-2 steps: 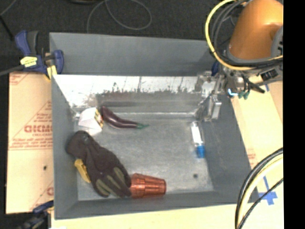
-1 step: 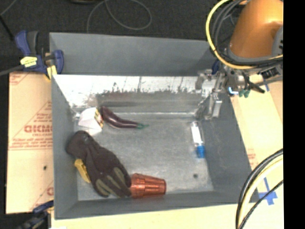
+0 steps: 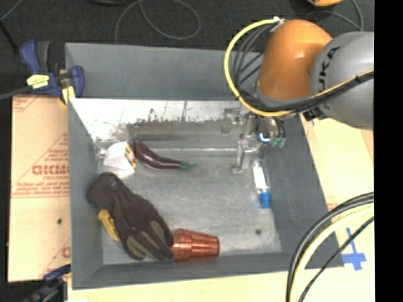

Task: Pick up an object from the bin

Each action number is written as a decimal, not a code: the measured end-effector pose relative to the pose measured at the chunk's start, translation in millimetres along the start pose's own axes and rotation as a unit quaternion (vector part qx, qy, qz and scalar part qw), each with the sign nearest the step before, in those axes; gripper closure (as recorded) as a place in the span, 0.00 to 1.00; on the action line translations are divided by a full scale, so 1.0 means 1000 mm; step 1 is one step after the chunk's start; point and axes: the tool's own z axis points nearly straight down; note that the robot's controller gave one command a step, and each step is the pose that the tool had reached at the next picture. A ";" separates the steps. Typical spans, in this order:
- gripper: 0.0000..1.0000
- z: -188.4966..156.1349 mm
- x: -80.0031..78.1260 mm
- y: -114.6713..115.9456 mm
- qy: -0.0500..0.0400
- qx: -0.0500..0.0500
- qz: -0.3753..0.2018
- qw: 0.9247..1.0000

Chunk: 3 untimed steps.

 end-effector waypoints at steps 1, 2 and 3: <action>0.00 0.021 0.014 -0.030 0.001 -0.002 0.012 1.000; 0.00 0.035 0.007 0.003 0.000 0.000 0.081 0.997; 0.00 0.104 -0.002 0.083 -0.003 -0.003 0.199 0.980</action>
Offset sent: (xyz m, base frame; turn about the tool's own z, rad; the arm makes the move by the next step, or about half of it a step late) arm 0.0015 0.0860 -0.0516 0.2849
